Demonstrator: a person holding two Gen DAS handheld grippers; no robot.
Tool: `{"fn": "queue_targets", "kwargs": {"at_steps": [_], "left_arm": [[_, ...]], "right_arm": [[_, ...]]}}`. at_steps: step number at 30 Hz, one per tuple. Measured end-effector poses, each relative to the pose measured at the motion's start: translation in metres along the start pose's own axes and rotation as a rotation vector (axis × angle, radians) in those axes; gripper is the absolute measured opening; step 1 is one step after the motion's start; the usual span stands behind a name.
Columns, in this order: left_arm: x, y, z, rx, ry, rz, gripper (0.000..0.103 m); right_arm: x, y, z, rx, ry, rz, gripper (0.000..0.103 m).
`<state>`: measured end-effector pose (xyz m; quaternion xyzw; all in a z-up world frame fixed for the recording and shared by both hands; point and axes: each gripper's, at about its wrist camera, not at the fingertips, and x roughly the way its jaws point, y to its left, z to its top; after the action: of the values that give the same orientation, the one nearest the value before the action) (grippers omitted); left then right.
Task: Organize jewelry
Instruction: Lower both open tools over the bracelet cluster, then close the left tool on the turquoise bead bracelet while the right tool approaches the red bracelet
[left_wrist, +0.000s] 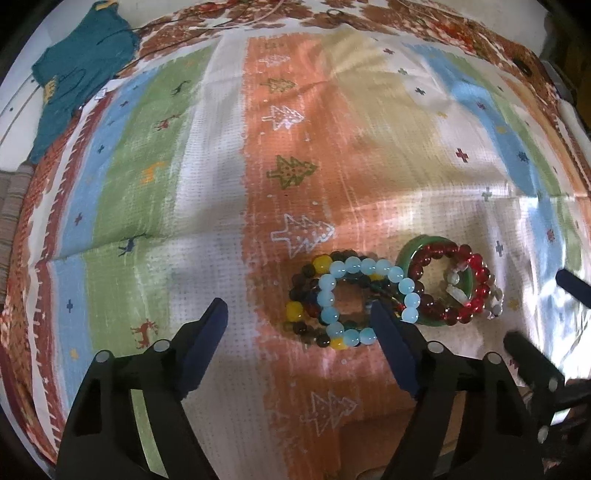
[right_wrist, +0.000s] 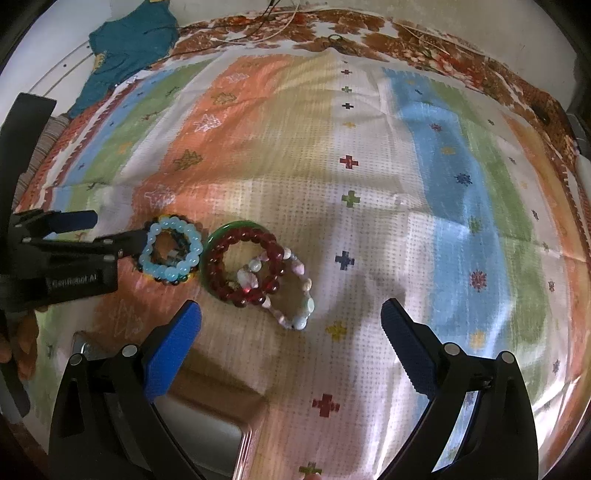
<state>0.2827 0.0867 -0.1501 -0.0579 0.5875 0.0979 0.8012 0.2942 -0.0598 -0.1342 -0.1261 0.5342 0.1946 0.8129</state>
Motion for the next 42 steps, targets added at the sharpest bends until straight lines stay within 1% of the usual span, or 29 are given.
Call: {"fn": "queue_targets", "kwargs": {"at_steps": [1,3,8,9,10,13,14,15,16,18,20,21,22,23,25,26,27,28,30,32,33,34,37,42], "left_arm": [[0.001,-0.001,0.0,0.004,0.001,0.002,0.077],[0.003,-0.004,0.001,0.016,0.005,0.006,0.075],[0.009,-0.01,0.002,0.05,0.009,0.02,0.072],[0.01,-0.011,0.003,0.052,0.009,0.02,0.068],[0.011,-0.011,0.003,0.054,0.01,0.017,0.066],[0.015,-0.011,0.004,0.055,0.02,0.005,0.059],[0.017,-0.011,0.004,0.061,0.025,0.005,0.054],[0.019,-0.012,0.004,0.066,0.031,0.006,0.049],[0.021,-0.012,0.005,0.069,0.035,0.005,0.046],[0.023,-0.012,0.005,0.075,0.038,0.009,0.033],[0.025,-0.012,0.006,0.082,0.036,0.016,0.029],[0.026,-0.013,0.005,0.087,0.035,0.024,0.027],[0.026,-0.013,0.005,0.091,0.034,0.029,0.026],[0.027,-0.012,0.005,0.09,0.032,0.032,0.025],[0.028,-0.011,0.005,0.092,0.032,0.035,0.022],[0.028,-0.011,0.006,0.093,0.031,0.041,0.018],[0.029,-0.01,0.005,0.093,0.029,0.045,0.017],[0.029,-0.009,0.005,0.091,0.028,0.044,0.017],[0.027,-0.008,0.005,0.09,0.019,0.052,0.011],[0.024,-0.006,0.006,0.083,0.013,0.059,0.011],[0.023,-0.006,0.006,0.077,0.012,0.053,0.011],[0.022,-0.005,0.006,0.074,0.01,0.05,0.011],[0.019,-0.003,0.006,0.068,0.005,0.045,0.011],[0.012,-0.004,0.008,0.063,-0.013,0.031,0.011]], "right_arm": [[0.003,-0.001,0.002,0.007,0.003,-0.006,0.093],[0.009,-0.002,0.004,0.014,0.014,0.002,0.088],[0.021,0.0,0.007,0.008,0.037,0.003,0.088],[0.021,0.001,0.007,0.009,0.033,0.0,0.085],[0.021,0.001,0.009,0.012,0.025,-0.009,0.079],[0.023,0.003,0.013,0.007,0.027,-0.015,0.076],[0.025,0.004,0.014,0.003,0.028,-0.015,0.074],[0.025,0.004,0.014,0.003,0.029,-0.015,0.071],[0.027,0.004,0.015,0.004,0.034,-0.011,0.066],[0.03,0.005,0.015,0.002,0.045,-0.007,0.06],[0.035,0.006,0.015,-0.005,0.057,-0.01,0.053],[0.035,0.006,0.013,-0.007,0.06,-0.012,0.047],[0.038,0.006,0.013,-0.008,0.064,-0.005,0.043],[0.038,0.006,0.013,-0.009,0.066,-0.001,0.041],[0.039,0.007,0.012,-0.015,0.07,0.001,0.027],[0.039,0.007,0.012,-0.017,0.071,-0.001,0.023],[0.039,0.007,0.012,-0.018,0.072,-0.002,0.018],[0.039,0.007,0.011,-0.021,0.072,-0.002,0.015],[0.039,0.007,0.011,-0.024,0.075,0.004,0.012],[0.038,0.006,0.011,-0.024,0.071,0.008,0.009],[0.037,0.006,0.011,-0.021,0.068,0.01,0.006],[0.035,0.005,0.012,-0.019,0.063,0.011,0.004],[0.031,0.003,0.013,-0.013,0.052,0.018,0.003],[0.033,0.001,0.012,-0.018,0.061,0.023,0.002]]}}
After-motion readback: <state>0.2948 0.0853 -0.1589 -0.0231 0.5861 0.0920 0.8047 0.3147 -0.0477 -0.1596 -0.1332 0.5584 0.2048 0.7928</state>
